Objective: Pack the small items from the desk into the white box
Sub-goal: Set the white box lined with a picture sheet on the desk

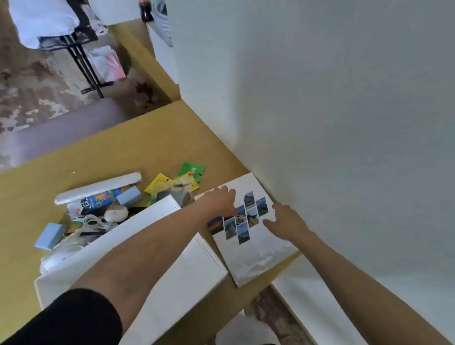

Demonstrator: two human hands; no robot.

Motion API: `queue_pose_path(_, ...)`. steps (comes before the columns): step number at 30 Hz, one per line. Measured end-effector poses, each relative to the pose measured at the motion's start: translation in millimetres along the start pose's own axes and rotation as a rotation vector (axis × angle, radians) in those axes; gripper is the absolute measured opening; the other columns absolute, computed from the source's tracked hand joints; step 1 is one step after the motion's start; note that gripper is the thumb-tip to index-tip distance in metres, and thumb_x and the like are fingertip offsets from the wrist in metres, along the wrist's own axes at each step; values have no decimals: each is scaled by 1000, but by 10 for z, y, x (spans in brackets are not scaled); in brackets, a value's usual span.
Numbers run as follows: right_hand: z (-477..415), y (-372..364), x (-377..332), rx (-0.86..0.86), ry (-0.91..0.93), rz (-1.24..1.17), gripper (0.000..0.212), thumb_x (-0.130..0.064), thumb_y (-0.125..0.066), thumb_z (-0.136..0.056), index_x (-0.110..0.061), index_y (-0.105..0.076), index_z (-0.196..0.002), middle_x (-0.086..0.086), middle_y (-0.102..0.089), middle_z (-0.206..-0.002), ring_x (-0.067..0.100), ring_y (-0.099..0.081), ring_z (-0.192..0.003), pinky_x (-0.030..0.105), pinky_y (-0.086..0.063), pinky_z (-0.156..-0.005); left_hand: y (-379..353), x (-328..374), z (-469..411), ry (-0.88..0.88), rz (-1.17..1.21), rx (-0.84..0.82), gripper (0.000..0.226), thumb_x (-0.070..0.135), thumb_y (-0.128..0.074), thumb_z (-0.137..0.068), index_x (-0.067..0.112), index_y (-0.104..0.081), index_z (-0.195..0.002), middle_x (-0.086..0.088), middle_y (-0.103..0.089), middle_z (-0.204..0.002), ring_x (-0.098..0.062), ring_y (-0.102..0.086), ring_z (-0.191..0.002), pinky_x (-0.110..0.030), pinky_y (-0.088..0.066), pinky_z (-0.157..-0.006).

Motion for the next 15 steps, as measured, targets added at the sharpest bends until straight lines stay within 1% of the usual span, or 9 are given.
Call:
queue_pose_path(3,-55,-218,100,-86,-45,102,89,-63,-57,-82,-8,-27,-145,17,-35,-150,33,-39,-135,42,-38,-107,-148,47,-131,33,23,-111,65,40,-54,-86,17,-27,-141,-13,-25,-147,-35,-31,-131,-49,-39,-100)
queue_pose_path(4,-41,-299,94,-95,-51,158,97,-66,-59,-80,-8,-20,-147,19,-30,-152,34,-35,-137,43,-36,-109,-201,34,-158,49,34,-125,68,41,-56,-86,18,-25,-143,-12,-19,-151,-35,-26,-134,-50,-36,-103)
queue_pose_path(6,-92,-388,97,-53,-65,259,110,-66,-65,-75,-9,-8,-150,23,-25,-153,38,-31,-139,45,-35,-108,-284,11,-192,84,46,-136,71,42,-58,-85,18,-24,-143,-11,-16,-152,-35,-22,-136,-52,-34,-105)
queue_pose_path(8,-145,-376,141,2,-109,228,116,-61,-74,-69,-7,-9,-148,24,-29,-149,38,-35,-135,43,-40,-104,-326,-15,-218,99,71,-109,73,44,-61,-83,17,-26,-142,-11,-17,-152,-35,-21,-136,-52,-33,-106)
queue_pose_path(9,-172,-359,164,14,-127,166,111,-57,-78,-67,-6,-17,-145,23,-35,-145,36,-40,-132,41,-43,-101,-338,-40,-221,106,93,-93,75,43,-62,-83,17,-26,-143,-11,-18,-152,-35,-21,-137,-52,-33,-106)
queue_pose_path(10,-218,-339,183,32,-115,113,99,-53,-80,-67,-6,-29,-138,19,-44,-140,33,-48,-126,37,-47,-95,-337,-71,-228,116,132,-74,77,41,-63,-82,17,-24,-144,-11,-18,-153,-34,-21,-137,-51,-33,-108)
queue_pose_path(12,-261,-268,174,79,-18,44,63,-44,-75,-77,-12,-45,-122,9,-59,-124,25,-62,-108,31,-52,-84,-287,-164,-230,183,271,-44,84,39,-66,-82,15,-19,-147,-11,-15,-155,-34,-24,-138,-49,-32,-110)
queue_pose_path(14,-240,-118,93,72,114,-50,37,-35,-66,-88,-18,-43,-113,7,-63,-115,23,-65,-95,33,-55,-78,-162,-287,-235,251,438,-1,92,42,-69,-79,14,-15,-148,-12,-16,-156,-34,-28,-138,-48,-31,-112)
queue_pose_path(15,-211,-3,32,49,190,-79,32,-31,-62,-90,-22,-39,-110,7,-62,-114,22,-64,-91,35,-56,-75,-62,-344,-219,260,513,29,96,47,-70,-77,13,-15,-148,-14,-18,-155,-34,-28,-138,-48,-30,-113)
Point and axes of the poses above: each hand's wrist, its own z-axis away from the middle knuckle, its own y-axis out of the back of the hand, x = y × z, the point moved 5 cm from there along -z, towards the middle knuckle
